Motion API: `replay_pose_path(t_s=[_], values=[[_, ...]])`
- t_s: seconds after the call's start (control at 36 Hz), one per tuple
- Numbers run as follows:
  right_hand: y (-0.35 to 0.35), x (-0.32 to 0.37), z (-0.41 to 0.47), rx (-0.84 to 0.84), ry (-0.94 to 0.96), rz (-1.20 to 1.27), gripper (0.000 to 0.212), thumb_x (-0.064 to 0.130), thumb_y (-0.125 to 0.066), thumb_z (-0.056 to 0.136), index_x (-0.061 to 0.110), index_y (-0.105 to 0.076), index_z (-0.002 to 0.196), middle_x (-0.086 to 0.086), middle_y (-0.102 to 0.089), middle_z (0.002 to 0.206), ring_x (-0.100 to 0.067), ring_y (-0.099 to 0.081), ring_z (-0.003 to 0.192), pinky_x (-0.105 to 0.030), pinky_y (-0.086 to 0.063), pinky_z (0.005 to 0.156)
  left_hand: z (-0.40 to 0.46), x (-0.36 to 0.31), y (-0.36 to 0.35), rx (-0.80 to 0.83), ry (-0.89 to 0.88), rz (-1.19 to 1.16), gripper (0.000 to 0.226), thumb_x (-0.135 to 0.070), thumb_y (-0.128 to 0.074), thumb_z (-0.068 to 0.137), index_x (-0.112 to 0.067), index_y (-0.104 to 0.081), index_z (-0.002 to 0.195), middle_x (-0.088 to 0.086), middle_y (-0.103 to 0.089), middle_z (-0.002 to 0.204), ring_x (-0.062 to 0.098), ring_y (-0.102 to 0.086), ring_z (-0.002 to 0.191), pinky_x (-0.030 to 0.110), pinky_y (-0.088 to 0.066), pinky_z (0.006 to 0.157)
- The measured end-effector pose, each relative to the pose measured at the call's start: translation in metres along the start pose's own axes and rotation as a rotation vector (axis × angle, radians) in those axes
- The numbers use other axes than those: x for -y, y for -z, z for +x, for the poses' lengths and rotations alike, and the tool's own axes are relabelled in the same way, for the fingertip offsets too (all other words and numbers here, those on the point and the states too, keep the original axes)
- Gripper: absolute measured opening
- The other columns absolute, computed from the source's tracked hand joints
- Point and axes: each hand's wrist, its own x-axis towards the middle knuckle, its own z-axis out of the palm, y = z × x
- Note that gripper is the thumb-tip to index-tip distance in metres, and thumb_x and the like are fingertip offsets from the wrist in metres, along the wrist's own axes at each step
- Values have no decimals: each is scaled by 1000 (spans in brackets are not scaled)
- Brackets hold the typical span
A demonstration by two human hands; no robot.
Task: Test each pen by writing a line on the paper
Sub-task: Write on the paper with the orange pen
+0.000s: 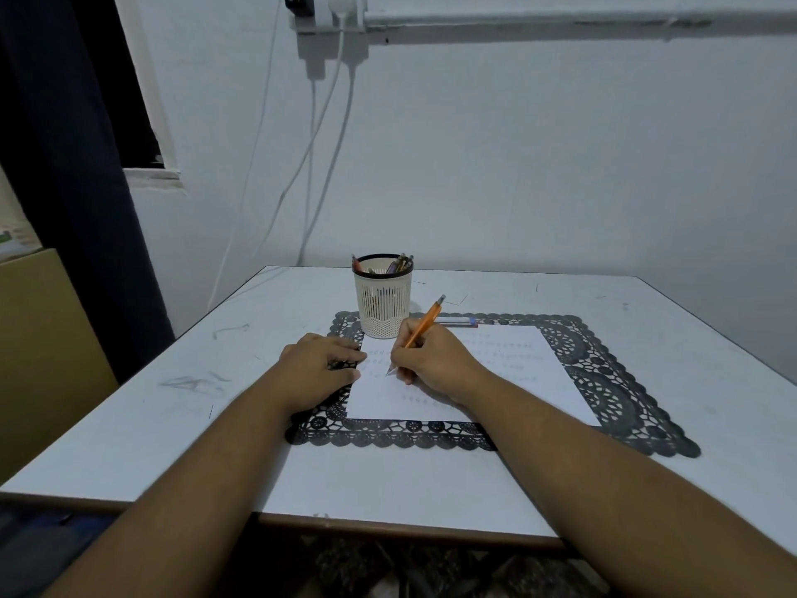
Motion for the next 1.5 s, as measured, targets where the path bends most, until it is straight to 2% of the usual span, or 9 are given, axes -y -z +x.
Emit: replay_pose_path(t_s=[0.14, 0.33, 0.53, 0.83, 0.92, 1.11, 1.19, 1.33, 1.5], values=[[-1, -1, 0, 10, 9, -23, 18, -4, -66, 91, 9, -62, 79, -21, -62, 77, -32, -58, 70, -38, -52, 64, 1, 0, 1, 8, -3, 12, 37, -42, -65, 98, -45, -63, 135, -22, -49, 151, 14, -33, 142, 47, -21, 120], [-1, 1, -3, -24, 14, 10, 14, -9, -63, 90, 3, -58, 84, -22, -58, 79, -32, -54, 70, -34, -49, 56, -1, -3, 1, 15, 4, 16, 38, -43, -64, 99, -45, -63, 136, -22, -48, 152, 14, -31, 143, 44, -19, 120], [-2, 2, -3, 9, 16, 85, 18, -9, -63, 90, 6, -60, 79, -19, -57, 73, -30, -54, 69, -36, -49, 59, 0, -1, 0, 8, 2, 15, 37, -42, -66, 98, -45, -63, 135, -22, -49, 151, 14, -32, 143, 44, -20, 120], [-10, 1, -7, 130, 3, 90, 14, -8, -66, 88, 5, -64, 83, -18, -59, 78, -25, -58, 68, -34, -53, 66, 3, 2, -1, -2, -13, 18, 37, -43, -67, 97, -44, -65, 134, -22, -50, 150, 14, -34, 144, 41, -22, 119], [-10, 1, -7, 140, 5, 84, 17, -8, -66, 88, 7, -64, 80, -19, -58, 79, -24, -57, 68, -33, -53, 67, 3, 4, -2, -8, -22, 1, 36, -43, -68, 96, -44, -66, 132, -21, -51, 149, 14, -37, 143, 45, -24, 119], [-10, 0, -5, 100, 0, 43, 17, -4, -66, 86, 11, -63, 77, -22, -59, 78, -31, -56, 70, -42, -49, 68, 4, 5, -2, -4, -23, 2, 36, -43, -68, 96, -44, -66, 132, -21, -52, 149, 13, -37, 143, 48, -26, 119], [-9, 1, -8, 115, 0, 38, 15, -5, -66, 86, 8, -63, 79, -21, -60, 80, -30, -57, 72, -40, -53, 72, 4, 4, -2, -5, -21, 13, 36, -43, -67, 96, -44, -66, 133, -21, -52, 149, 14, -37, 143, 47, -25, 119], [-11, 3, -8, 138, 4, 56, 21, -7, -67, 88, 11, -65, 76, -16, -59, 76, -21, -58, 67, -33, -53, 67, 3, 4, -2, 2, -18, 9, 37, -43, -68, 96, -44, -66, 133, -21, -51, 150, 14, -37, 143, 48, -25, 119], [-11, 0, -6, 102, 6, 50, 17, -5, -66, 86, 9, -63, 77, -19, -58, 77, -29, -56, 70, -39, -50, 67, 0, 0, -1, 10, 1, 26, 37, -42, -66, 98, -44, -64, 135, -21, -50, 150, 15, -33, 143, 43, -22, 119]])
